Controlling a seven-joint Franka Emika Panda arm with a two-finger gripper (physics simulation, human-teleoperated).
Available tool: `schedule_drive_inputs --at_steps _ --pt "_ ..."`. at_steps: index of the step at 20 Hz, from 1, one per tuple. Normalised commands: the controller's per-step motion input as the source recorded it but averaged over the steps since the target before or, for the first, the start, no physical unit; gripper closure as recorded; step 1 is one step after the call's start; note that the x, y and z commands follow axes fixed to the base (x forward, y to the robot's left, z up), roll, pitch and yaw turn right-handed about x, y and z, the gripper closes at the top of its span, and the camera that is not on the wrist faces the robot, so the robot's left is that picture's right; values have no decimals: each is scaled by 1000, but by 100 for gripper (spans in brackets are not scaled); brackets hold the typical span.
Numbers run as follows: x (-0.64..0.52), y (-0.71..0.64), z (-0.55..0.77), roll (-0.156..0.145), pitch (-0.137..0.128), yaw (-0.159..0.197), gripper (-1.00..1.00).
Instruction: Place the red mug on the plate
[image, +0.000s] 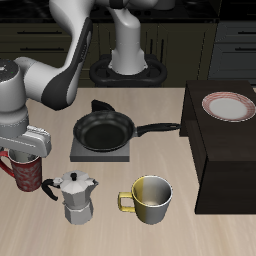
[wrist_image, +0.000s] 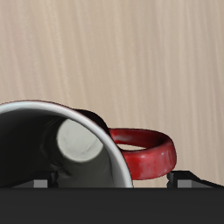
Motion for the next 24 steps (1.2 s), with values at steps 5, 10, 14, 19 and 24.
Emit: schedule_drive_inputs --at_steps 5,10,14,19,24 --pt "-140 302 -93 64 -6 -54 100" --pt "-113 425 110 66 -13 -74 100" --pt "-23 203 177 23 -35 -5 100" --pt "-25 128 231 24 -29 -6 100" --pt "-159 223 351 24 -41 19 100"
